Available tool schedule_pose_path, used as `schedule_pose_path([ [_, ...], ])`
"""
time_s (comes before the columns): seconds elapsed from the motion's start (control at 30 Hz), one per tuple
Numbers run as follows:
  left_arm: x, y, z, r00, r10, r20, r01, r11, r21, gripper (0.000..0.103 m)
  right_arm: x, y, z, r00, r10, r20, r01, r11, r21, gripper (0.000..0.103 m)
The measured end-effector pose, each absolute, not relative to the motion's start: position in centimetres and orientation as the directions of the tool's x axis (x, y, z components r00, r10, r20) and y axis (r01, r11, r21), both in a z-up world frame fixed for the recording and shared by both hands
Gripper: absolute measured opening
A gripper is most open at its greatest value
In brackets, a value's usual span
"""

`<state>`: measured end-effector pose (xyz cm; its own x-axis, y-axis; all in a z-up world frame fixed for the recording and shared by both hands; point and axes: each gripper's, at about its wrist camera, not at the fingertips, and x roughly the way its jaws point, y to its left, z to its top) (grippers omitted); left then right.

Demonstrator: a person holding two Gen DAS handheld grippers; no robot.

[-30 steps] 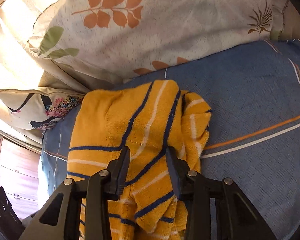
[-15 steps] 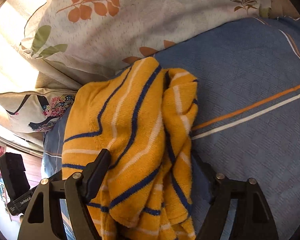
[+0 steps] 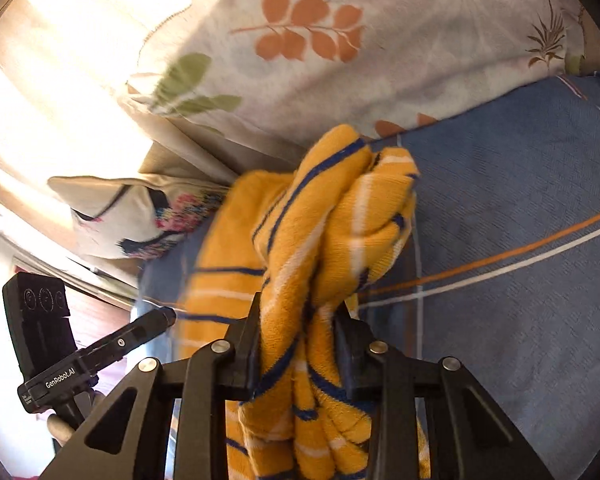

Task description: Fold small clothes

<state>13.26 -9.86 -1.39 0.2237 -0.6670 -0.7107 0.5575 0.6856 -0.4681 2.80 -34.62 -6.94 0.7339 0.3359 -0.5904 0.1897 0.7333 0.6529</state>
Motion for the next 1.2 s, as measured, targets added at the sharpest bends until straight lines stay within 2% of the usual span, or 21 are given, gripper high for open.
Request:
schedule_pose_path([
  [0.1,13.8,-10.8,-0.6,0.283,-0.613,-0.738,0.568,0.727,-0.386,0.036,3.8,-34.6,-7.6,0.736,0.304,-0.604,0.212,0.745,0.633,0.033],
  [0.13,13.9,-11.2,-1.0,0.304,-0.575,-0.759,0.567,0.750,-0.341,0.039,4.4,-34.3,-7.9,0.724,0.268,-0.635,0.240,0.765,0.597,0.034],
  [0.2,14.0,-11.8,-2.0,0.294,-0.532,-0.794,0.556,0.771,-0.311,0.039,4.7,-34.5,-9.0,0.669,0.173,-0.723,0.317,0.813,0.489,0.036],
  [0.3,13.3,-10.6,-2.9,0.262,-0.524,-0.811,0.547,0.773,-0.322,0.040,4.2,-34.7,-9.7,0.625,0.083,-0.776,0.367,0.847,0.386,0.044],
  [0.33,12.9,-10.4,-3.2,0.269,-0.506,-0.819,0.552,0.778,-0.300,0.040,3.8,-34.9,-9.8,0.612,0.067,-0.788,0.384,0.846,0.370,0.050],
  [0.37,12.6,-10.3,-3.5,0.280,-0.484,-0.829,0.555,0.786,-0.271,0.040,3.6,-35.1,-9.8,0.604,0.054,-0.796,0.400,0.843,0.360,0.051],
  [0.47,11.8,-10.6,-4.3,0.307,-0.425,-0.851,0.563,0.802,-0.198,0.041,2.7,-34.7,-7.8,0.618,-0.011,-0.786,0.424,0.847,0.321,0.051],
  [0.53,11.3,-10.1,-4.3,0.338,-0.400,-0.852,0.564,0.811,-0.156,0.044,1.7,-33.4,-5.4,0.666,-0.036,-0.745,0.395,0.864,0.311,0.051],
  [0.6,10.6,-9.4,-4.4,0.367,-0.379,-0.850,0.561,0.819,-0.123,0.050,1.0,-31.7,-3.7,0.719,-0.008,-0.695,0.341,0.875,0.343,0.051],
  [0.67,10.3,-8.9,-4.4,0.386,-0.362,-0.849,0.556,0.825,-0.098,0.051,0.8,-29.9,-3.2,0.747,0.063,-0.661,0.276,0.876,0.395,0.051],
  [0.73,10.1,-8.5,-4.4,0.392,-0.346,-0.853,0.553,0.829,-0.082,0.053,0.8,-28.9,-4.8,0.723,0.137,-0.677,0.244,0.867,0.435,0.051],
  [0.83,10.0,-7.8,-4.1,0.397,-0.334,-0.855,0.558,0.827,-0.064,0.053,1.1,-28.3,-8.6,0.643,0.118,-0.756,0.322,0.855,0.407,0.051],
  [0.93,10.1,-7.2,-4.0,0.409,-0.323,-0.854,0.561,0.827,-0.044,0.057,0.0,-29.1,-10.7,0.621,0.097,-0.778,0.396,0.817,0.419,0.036],
  [0.97,10.1,-6.9,-4.0,0.409,-0.322,-0.854,0.562,0.826,-0.042,0.058,-0.5,-29.2,-10.7,0.624,0.095,-0.776,0.410,0.806,0.428,0.035],
  [1.1,10.0,-6.2,-4.1,0.396,-0.320,-0.861,0.569,0.821,-0.043,0.058,-2.1,-28.9,-8.8,0.614,0.004,-0.789,0.483,0.789,0.379,0.040],
  [1.2,9.4,-6.2,-4.0,0.403,-0.318,-0.858,0.573,0.819,-0.035,0.058,-3.2,-28.4,-7.5,0.581,-0.077,-0.810,0.519,0.802,0.295,0.054],
])
